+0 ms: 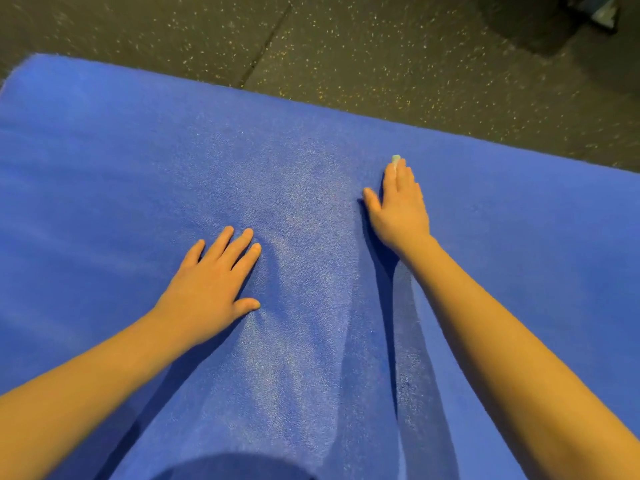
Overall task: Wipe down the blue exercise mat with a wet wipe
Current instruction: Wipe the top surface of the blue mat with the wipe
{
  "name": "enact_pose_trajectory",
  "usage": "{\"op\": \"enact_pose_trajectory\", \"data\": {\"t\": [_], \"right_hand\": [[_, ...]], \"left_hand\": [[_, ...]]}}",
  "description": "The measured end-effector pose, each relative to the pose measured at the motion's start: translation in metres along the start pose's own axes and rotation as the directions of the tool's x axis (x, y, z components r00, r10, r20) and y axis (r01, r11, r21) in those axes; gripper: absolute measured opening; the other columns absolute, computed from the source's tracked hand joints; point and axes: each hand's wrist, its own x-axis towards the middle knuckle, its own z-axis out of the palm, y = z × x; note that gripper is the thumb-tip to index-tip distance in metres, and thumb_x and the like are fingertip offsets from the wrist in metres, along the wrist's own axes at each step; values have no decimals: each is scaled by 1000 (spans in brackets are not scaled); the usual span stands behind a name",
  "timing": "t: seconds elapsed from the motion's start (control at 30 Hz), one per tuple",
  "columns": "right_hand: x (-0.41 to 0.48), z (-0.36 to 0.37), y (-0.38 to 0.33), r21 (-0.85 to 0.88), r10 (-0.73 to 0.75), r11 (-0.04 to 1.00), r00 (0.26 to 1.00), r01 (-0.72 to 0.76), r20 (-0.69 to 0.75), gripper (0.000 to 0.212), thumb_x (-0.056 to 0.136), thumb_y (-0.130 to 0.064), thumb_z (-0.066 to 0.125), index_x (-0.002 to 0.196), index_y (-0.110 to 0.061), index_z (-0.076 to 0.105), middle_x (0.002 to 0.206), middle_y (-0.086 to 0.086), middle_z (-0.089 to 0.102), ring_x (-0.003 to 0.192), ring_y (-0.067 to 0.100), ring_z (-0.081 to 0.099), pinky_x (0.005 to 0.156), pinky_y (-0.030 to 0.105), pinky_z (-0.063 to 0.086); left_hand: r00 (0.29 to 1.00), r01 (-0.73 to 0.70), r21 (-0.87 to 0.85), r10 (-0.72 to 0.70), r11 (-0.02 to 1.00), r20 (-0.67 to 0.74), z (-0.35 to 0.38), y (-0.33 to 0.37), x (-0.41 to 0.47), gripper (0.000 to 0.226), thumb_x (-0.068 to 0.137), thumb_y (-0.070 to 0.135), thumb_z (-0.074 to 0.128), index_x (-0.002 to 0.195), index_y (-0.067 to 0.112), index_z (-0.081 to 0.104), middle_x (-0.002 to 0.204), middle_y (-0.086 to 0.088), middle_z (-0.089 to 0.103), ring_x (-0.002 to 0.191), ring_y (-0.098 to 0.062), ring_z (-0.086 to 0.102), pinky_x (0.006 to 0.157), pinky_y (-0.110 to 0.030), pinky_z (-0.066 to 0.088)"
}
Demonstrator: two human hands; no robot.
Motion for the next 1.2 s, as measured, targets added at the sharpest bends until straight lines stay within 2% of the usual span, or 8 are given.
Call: {"op": "enact_pose_trajectory", "data": {"t": [0.17, 0.4, 0.57, 0.77, 0.93, 1.07, 1.13, 1.2], "right_hand": [[-65, 11, -6, -39, -220, 974, 970, 225, 106, 72, 100, -45, 40, 154, -10, 7, 162, 4, 1, 149, 23, 2, 120, 36, 4], [-7, 8, -11, -63, -61, 996, 997, 59, -38, 60, 100, -38, 43, 144, 0, 28, 152, 16, 29, 136, 34, 28, 111, 41, 26], [0, 12, -10, -60, -61, 996, 998, 59, -19, 66, 100, -41, 40, 151, -4, 17, 159, 14, 13, 146, 32, 13, 117, 44, 18], [-88, 14, 4, -63, -172, 982, 981, 177, 87, 72, 100, -44, 40, 154, -10, 7, 162, 5, 3, 149, 24, 2, 119, 37, 3], [-82, 9, 7, -45, 30, 999, 998, -27, 59, 74, 99, -50, 33, 154, -9, 5, 162, 6, 1, 149, 24, -1, 121, 40, 3], [-140, 22, -16, -10, -247, 967, 945, 255, 214, 84, 89, -64, 17, 154, -14, 0, 160, -2, -8, 147, 15, -10, 118, 30, -8], [-143, 19, 2, -81, -290, 946, 932, 313, 218, 79, 92, -63, 17, 154, -16, 1, 161, -3, -5, 148, 15, -8, 120, 33, -5], [-127, 14, 16, -122, -150, 978, 975, 170, 162, 72, 98, -55, 24, 154, -15, 3, 162, -1, -1, 149, 18, -4, 121, 37, -1]], "left_hand": [[999, 14, -15, -13, 1000, 43, 0, 0, -1, 90, 66, 51, 80, 137, 4, 50, 146, -16, 44, 132, -41, 43, 95, -61, 42], [990, 79, -89, -67, 993, 128, -8, 9, -3, 85, 87, 53, 58, 152, 13, 21, 161, -6, 10, 148, -32, 10, 115, -50, 18], [969, 113, -43, -100, 993, 225, -14, 16, -3, 80, 97, 53, 39, 153, 17, -4, 160, -2, -14, 148, -27, -9, 118, -43, 7], [990, 47, -84, -35, 995, 139, -5, 11, -8, 82, 78, 39, 75, 143, 3, 41, 151, -14, 35, 136, -40, 36, 100, -58, 39], [982, 76, -43, -68, 996, 174, -5, 11, -7, 77, 97, 54, 33, 149, 16, -9, 153, 1, -21, 148, -27, -8, 118, -44, 6], [988, -5, -26, 9, 1000, 154, -2, 19, -16, 83, 86, 64, 30, 142, 4, 42, 151, -13, 36, 136, -36, 38, 103, -56, 37], [986, -13, -21, 16, 1000, 168, 5, 22, -22, 87, 81, 67, 31, 137, 2, 49, 146, -13, 42, 131, -37, 44, 96, -57, 42], [988, -10, -12, 12, 1000, 157, 4, 24, -23, 89, 81, 68, 30, 136, 1, 49, 147, -12, 38, 131, -36, 44, 95, -57, 43]]}}
